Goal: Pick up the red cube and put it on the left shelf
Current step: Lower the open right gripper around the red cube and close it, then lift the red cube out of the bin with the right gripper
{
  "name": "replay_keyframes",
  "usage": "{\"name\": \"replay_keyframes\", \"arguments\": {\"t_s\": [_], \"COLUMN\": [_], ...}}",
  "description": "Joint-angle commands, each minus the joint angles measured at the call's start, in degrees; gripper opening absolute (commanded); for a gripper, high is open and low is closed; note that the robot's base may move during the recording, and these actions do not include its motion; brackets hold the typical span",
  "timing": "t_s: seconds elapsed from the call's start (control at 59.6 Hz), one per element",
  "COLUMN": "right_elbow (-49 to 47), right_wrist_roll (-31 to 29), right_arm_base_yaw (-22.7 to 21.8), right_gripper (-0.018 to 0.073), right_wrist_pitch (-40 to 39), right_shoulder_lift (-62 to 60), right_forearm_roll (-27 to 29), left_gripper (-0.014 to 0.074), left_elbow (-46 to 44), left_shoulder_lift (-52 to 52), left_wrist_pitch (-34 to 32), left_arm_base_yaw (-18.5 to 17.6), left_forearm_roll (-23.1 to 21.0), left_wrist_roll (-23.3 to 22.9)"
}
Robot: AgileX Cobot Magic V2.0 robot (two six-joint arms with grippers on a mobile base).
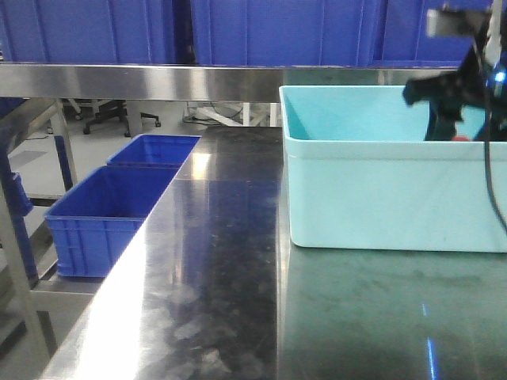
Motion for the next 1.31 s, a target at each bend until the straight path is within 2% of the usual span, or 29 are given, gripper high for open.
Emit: {"name": "replay_keyframes", "arguments": {"t_s": [0.0,0.201,0.419,0.973,1.292], "right_elbow": [-1.85,-1.55,-0.56,27.46,30.14], "right_wrist_roll": [-0.06,-0.06,-0.17,-0.17,-0.17], "right_arm_base_yaw": [0.08,0.98,3.82,4.74,4.74], "right_gripper": [0.0055,0.0055,0.0055,0.0055,0.0055], "right_wrist_pitch": [-5.34,-5.53,-1.38,-13.01,-14.38], "right_shoulder_lift": [-7.82,-19.53,-30.42,-59.83,-63.48], "right_forearm_roll": [-0.05,-0.05,-0.05,-0.05,-0.05], "left_gripper": [0.0102,0.0102,0.0102,0.0102,0.0102], "left_elbow": [1.41,1.41,1.41,1.41,1.41], "left_shoulder_lift": [-0.86,-0.86,-0.86,-0.86,-0.86], "left_wrist_pitch": [-4.97,-4.97,-4.97,-4.97,-4.97], "left_arm_base_yaw": [0.07,0.07,0.07,0.07,0.07], "left_forearm_roll": [-0.07,-0.07,-0.07,-0.07,-0.07], "left_wrist_roll": [-0.12,-0.12,-0.12,-0.12,-0.12]}}
